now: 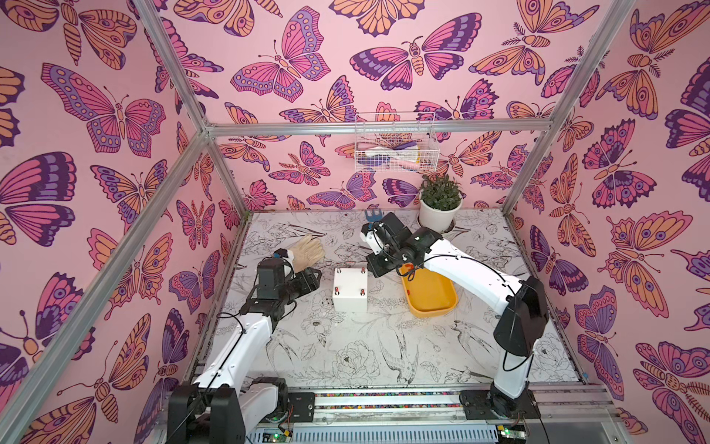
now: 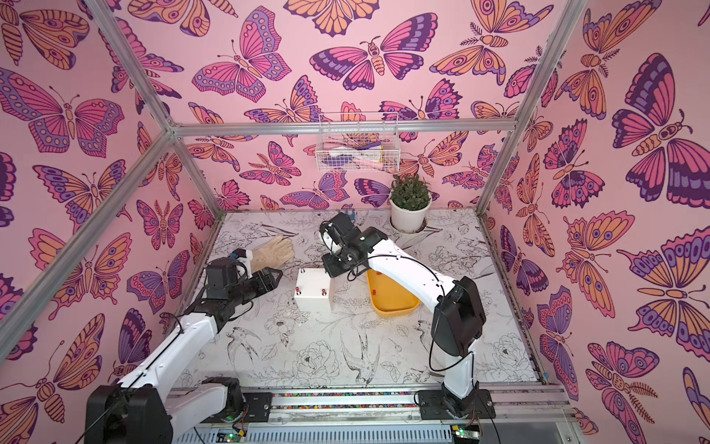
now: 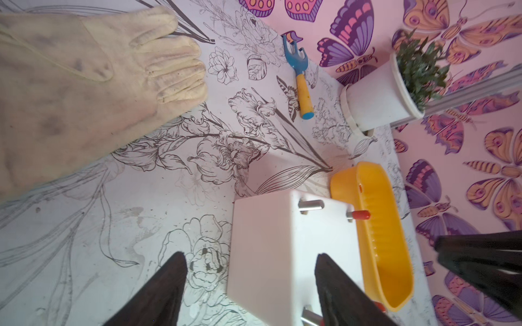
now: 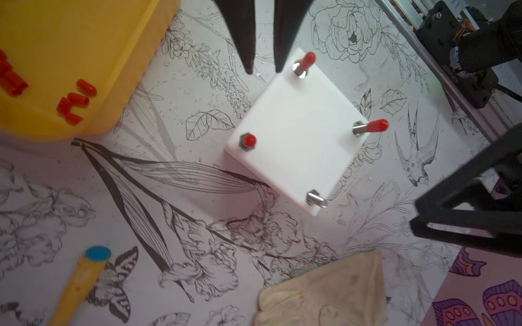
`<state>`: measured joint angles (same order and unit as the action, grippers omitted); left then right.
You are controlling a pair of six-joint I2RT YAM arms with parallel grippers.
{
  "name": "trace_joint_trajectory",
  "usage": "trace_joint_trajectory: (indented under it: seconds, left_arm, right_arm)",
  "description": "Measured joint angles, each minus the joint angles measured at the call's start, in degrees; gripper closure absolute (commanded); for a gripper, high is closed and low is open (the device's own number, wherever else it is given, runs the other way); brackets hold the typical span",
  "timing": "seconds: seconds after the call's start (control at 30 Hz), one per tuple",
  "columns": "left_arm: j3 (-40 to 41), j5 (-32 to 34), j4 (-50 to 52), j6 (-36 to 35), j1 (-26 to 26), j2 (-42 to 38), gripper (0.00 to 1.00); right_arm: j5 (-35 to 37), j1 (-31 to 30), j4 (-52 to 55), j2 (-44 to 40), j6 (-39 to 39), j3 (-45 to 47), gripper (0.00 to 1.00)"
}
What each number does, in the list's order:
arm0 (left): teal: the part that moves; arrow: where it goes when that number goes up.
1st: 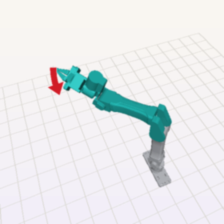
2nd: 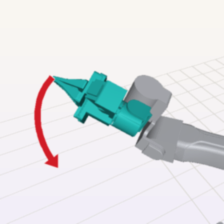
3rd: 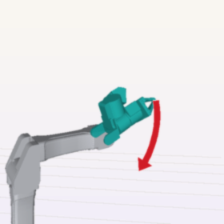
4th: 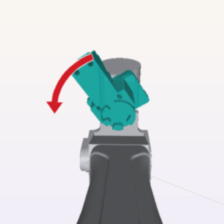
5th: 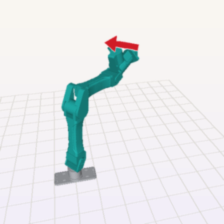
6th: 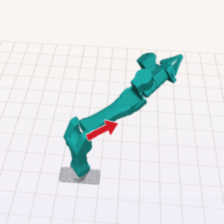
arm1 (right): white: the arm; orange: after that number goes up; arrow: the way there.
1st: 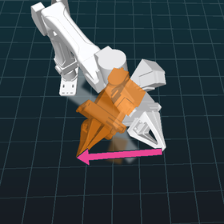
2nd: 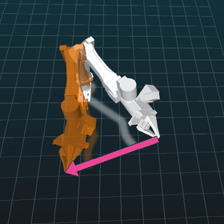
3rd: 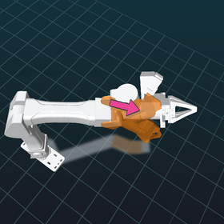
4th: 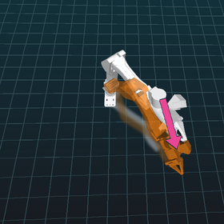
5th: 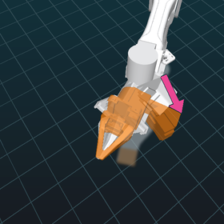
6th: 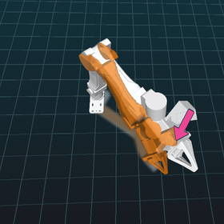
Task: Cover the protruding screws with screw protection sleeves
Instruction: Adjust the screw protection sleeve on the screw.
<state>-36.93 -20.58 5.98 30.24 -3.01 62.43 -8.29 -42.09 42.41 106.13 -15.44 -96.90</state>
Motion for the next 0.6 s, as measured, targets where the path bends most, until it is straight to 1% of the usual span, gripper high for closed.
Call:
trace_joint_trajectory:
  seconds: [0.1,0.17,0.33,0.37,0.6]
  left_arm:
    - [-0.8,0.0,1.7,0.5,-0.1,-2.1,0.58]
    - [-1.4,0.0,2.7,1.4,-0.1,-3.5,0.68]
    - [-2.8,0.0,5.5,1.7,-0.9,-6.6,0.97]
    - [-3.0,0.0,6.1,1.9,-1.0,-7.0,1.00]
    - [-3.6,-0.9,9.5,1.6,-3.3,-8.1,1.00]
  right_arm:
    - [-2.2,3.7,-3.1,-2.4,-2.2,5.8,0.86]
    - [-2.9,5.4,-4.5,-3.4,-2.9,8.4,0.86]
    - [-2.9,6.4,-6.5,-5.1,-3.2,12.0,0.87]
    - [-2.9,6.4,-6.7,-5.4,-3.2,12.5,0.87]
    - [-2.9,7.2,-8.8,-7.6,-3.2,15.7,0.87]
